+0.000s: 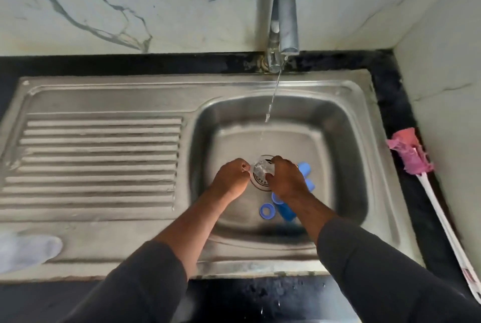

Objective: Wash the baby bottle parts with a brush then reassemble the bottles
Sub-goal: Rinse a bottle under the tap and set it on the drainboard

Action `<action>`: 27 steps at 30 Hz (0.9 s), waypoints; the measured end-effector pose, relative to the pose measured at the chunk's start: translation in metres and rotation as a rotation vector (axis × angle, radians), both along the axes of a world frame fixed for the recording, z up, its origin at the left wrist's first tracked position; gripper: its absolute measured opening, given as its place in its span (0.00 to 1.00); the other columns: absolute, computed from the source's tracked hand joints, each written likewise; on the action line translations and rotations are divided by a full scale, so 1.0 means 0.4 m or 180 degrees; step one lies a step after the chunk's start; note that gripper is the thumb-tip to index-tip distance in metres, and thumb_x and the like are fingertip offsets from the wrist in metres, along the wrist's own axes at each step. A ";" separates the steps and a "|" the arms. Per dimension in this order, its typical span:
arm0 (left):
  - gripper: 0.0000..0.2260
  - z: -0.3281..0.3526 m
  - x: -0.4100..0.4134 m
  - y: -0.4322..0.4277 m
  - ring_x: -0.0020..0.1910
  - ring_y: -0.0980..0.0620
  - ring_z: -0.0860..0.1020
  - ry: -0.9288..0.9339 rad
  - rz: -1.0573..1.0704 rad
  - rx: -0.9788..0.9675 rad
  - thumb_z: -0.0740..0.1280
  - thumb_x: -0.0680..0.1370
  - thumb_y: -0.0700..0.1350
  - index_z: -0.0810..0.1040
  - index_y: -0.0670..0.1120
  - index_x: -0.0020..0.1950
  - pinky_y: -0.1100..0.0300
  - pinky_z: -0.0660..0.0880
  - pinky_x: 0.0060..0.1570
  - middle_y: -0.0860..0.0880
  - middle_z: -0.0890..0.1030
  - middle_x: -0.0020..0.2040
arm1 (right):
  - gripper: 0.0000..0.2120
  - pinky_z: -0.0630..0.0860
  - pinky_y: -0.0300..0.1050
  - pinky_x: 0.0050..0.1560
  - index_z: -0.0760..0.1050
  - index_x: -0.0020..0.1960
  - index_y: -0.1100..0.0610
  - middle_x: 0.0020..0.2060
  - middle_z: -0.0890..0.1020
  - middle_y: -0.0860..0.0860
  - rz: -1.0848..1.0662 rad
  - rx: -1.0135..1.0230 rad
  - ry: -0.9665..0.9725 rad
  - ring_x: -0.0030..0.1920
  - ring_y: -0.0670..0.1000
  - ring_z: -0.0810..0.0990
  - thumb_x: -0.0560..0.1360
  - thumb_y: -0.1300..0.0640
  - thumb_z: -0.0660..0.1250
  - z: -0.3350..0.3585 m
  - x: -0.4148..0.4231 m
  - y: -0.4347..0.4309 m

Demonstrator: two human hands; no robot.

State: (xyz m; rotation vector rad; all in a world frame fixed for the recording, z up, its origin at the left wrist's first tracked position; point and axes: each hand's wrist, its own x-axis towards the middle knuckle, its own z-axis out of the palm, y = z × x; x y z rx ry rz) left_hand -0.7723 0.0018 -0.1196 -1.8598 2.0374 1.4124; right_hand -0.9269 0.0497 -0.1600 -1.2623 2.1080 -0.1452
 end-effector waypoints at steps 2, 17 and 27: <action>0.11 -0.017 0.004 -0.009 0.57 0.47 0.78 -0.0023 0.0105 0.0041 0.63 0.79 0.39 0.80 0.47 0.58 0.56 0.73 0.54 0.47 0.82 0.58 | 0.15 0.73 0.50 0.54 0.73 0.60 0.56 0.55 0.80 0.55 0.0272 0.0046 0.0397 0.58 0.59 0.79 0.77 0.50 0.66 -0.027 0.009 -0.031; 0.11 0.042 0.048 -0.047 0.60 0.50 0.79 0.0678 0.0720 -0.0222 0.67 0.79 0.42 0.79 0.43 0.62 0.62 0.71 0.56 0.48 0.81 0.60 | 0.24 0.71 0.44 0.54 0.74 0.62 0.56 0.57 0.80 0.51 -0.0610 -0.0622 -0.0775 0.59 0.54 0.78 0.70 0.48 0.77 0.042 0.018 -0.140; 0.21 0.184 -0.052 -0.179 0.66 0.50 0.76 0.1231 0.0456 -0.0691 0.62 0.78 0.43 0.75 0.48 0.71 0.48 0.71 0.70 0.48 0.79 0.68 | 0.22 0.76 0.41 0.52 0.76 0.55 0.49 0.50 0.81 0.46 -0.0787 -0.1460 -0.1127 0.51 0.48 0.81 0.66 0.60 0.81 0.293 -0.044 -0.178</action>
